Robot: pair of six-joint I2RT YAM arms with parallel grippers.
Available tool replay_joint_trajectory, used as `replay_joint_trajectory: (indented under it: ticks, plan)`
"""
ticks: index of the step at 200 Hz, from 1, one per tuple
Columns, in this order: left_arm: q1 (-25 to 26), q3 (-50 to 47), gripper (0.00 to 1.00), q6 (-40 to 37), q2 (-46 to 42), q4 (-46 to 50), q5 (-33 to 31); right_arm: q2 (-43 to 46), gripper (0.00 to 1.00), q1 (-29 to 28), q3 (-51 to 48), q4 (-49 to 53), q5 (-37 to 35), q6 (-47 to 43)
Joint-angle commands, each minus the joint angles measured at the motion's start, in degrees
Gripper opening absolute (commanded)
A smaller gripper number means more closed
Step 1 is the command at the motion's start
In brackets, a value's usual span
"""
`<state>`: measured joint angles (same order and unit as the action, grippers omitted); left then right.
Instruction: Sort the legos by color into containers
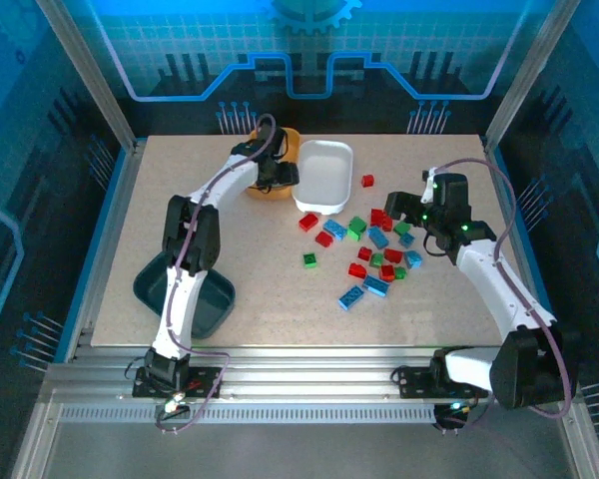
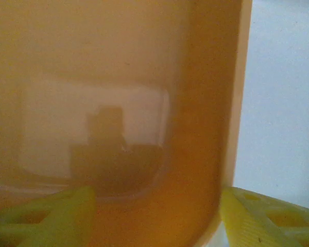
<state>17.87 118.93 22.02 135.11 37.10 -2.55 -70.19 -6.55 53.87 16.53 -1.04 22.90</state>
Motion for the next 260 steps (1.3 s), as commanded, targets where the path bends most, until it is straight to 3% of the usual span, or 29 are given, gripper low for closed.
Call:
replay_joint_trajectory:
  ticks: [1,97,146,169,202,227,260]
  plan:
    - [-0.2,-2.72,0.65,0.69,-1.68,-1.42,2.26,1.73,0.92,-1.16,-0.42,0.78,-0.48,-0.88]
    - [-0.11,-15.16,0.64,-1.33,-10.31,-5.82,6.63,1.83,0.92,-1.54,-0.62,0.6,-0.96,-1.13]
    - [-0.11,-17.9,0.71,-0.52,-20.09,-5.9,5.44,0.86,0.92,-2.16,-0.36,0.51,-0.78,-1.28]
    - [-0.7,-24.38,0.71,9.06,-30.78,-1.0,-7.17,0.72,0.92,-2.56,-0.44,0.47,-1.24,-1.52]
    - [-1.91,-46.15,0.72,28.72,-47.91,3.17,-17.77,0.23,0.92,-3.03,-0.17,0.25,-1.16,-1.64]
    - [-4.29,-57.55,0.75,35.68,-55.58,4.91,-20.22,0.07,0.92,-3.54,-0.42,-0.45,-0.35,-1.73]
    - [-8.57,-63.43,0.75,36.53,-54.98,3.14,-14.81,0.1,0.93,-4.48,-0.48,-0.67,-0.08,-2.23]
